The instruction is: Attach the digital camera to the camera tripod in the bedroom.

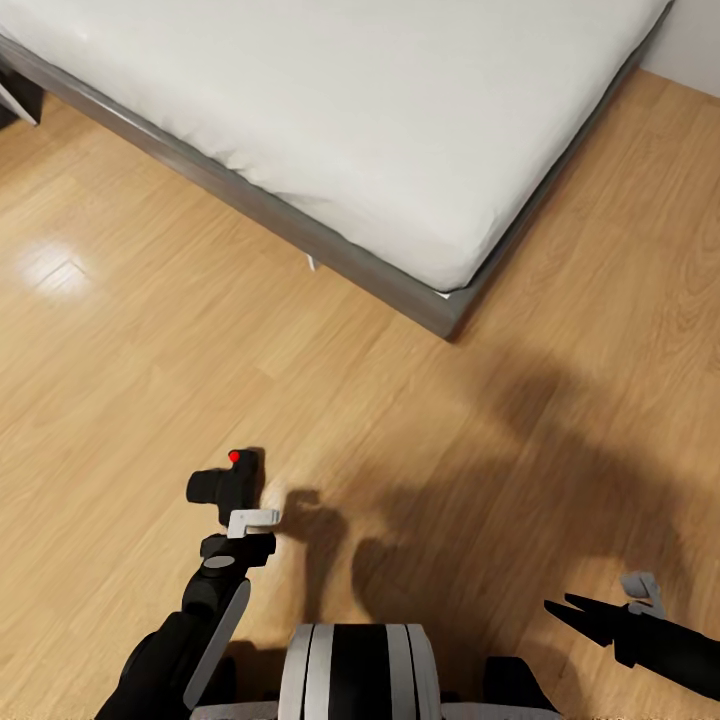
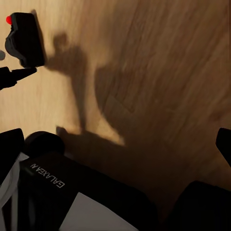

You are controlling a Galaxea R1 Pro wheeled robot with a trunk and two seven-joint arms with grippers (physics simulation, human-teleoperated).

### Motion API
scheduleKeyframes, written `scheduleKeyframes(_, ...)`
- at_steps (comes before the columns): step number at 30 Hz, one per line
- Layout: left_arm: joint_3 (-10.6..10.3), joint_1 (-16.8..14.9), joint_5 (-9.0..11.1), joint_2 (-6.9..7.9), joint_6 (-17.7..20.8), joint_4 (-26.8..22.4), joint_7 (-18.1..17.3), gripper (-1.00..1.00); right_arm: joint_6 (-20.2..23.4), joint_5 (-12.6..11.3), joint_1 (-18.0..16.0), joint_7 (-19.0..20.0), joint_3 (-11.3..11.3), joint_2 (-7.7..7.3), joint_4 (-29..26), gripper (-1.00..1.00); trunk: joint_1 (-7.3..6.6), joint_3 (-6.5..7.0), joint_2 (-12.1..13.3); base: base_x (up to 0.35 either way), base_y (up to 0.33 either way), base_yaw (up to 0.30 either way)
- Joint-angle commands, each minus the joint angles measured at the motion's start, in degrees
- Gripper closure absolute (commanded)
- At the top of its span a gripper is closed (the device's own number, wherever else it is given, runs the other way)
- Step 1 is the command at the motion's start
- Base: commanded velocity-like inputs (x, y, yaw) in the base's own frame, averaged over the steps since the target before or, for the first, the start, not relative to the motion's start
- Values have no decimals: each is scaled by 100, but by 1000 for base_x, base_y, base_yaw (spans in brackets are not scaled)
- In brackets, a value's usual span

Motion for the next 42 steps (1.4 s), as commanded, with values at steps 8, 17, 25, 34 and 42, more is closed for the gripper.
scheduleKeyframes(8,-10,-2,54,3,13,-6,53,-100,60,22,-3,21,-9,0,-1,-100,20,-181,-12,0,0,0)
scheduleKeyframes(17,-5,-3,54,2,13,-6,59,-100,60,43,-3,21,-9,0,-1,-100,22,-203,-13,0,0,0)
scheduleKeyframes(25,-8,-3,47,1,13,-116,68,-100,60,60,-3,21,-9,4,-1,-100,22,-203,-13,0,0,0)
scheduleKeyframes(34,-5,-3,45,1,13,-223,78,-100,60,71,-3,14,-2,8,-1,-100,22,-203,-13,0,18,0)
scheduleKeyframes(42,-2,-3,45,1,14,-238,86,-100,60,72,-3,13,-1,8,1,-100,22,-203,-13,0,62,0)
